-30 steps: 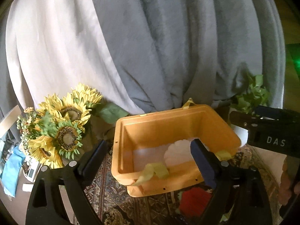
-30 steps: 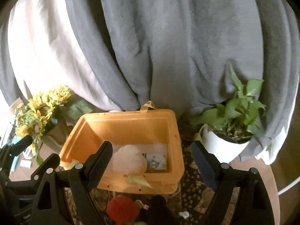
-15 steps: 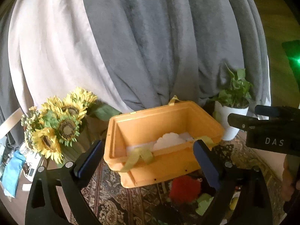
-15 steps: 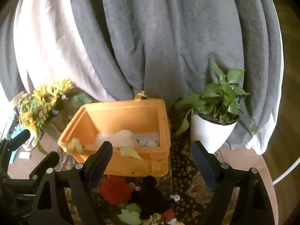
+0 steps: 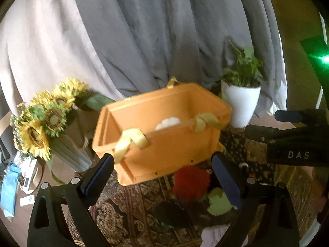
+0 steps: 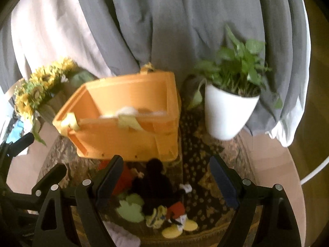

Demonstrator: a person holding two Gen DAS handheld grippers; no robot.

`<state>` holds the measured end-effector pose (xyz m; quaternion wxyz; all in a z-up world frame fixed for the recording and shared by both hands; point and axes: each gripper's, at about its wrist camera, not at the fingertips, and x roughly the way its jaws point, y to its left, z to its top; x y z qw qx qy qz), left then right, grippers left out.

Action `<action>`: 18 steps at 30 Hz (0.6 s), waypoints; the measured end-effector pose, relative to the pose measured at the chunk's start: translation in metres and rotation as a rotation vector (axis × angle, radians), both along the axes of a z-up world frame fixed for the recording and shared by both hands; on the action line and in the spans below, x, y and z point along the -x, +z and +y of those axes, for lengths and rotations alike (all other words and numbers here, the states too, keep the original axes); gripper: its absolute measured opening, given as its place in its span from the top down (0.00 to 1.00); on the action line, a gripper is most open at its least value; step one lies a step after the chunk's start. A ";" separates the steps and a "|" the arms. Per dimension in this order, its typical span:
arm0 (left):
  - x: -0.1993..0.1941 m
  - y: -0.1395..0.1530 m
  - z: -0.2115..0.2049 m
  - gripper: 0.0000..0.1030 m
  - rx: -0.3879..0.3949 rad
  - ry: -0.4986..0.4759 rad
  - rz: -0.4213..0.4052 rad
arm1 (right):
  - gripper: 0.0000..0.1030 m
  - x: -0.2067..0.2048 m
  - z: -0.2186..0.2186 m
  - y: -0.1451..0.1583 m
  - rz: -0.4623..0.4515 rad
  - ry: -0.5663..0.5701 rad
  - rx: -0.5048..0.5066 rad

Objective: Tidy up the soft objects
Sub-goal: 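Move both tools back down toward the remaining items on the rug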

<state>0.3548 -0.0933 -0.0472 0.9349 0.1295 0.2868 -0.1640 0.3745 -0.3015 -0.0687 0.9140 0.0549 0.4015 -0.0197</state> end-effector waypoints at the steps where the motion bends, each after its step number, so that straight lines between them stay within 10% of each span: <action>1: 0.001 -0.005 -0.002 0.05 -0.007 -0.006 0.012 | 0.16 0.001 0.000 -0.004 0.012 0.002 -0.002; 18: -0.014 -0.075 -0.024 0.05 -0.092 -0.137 0.179 | 0.16 -0.015 0.003 -0.079 0.235 0.081 -0.017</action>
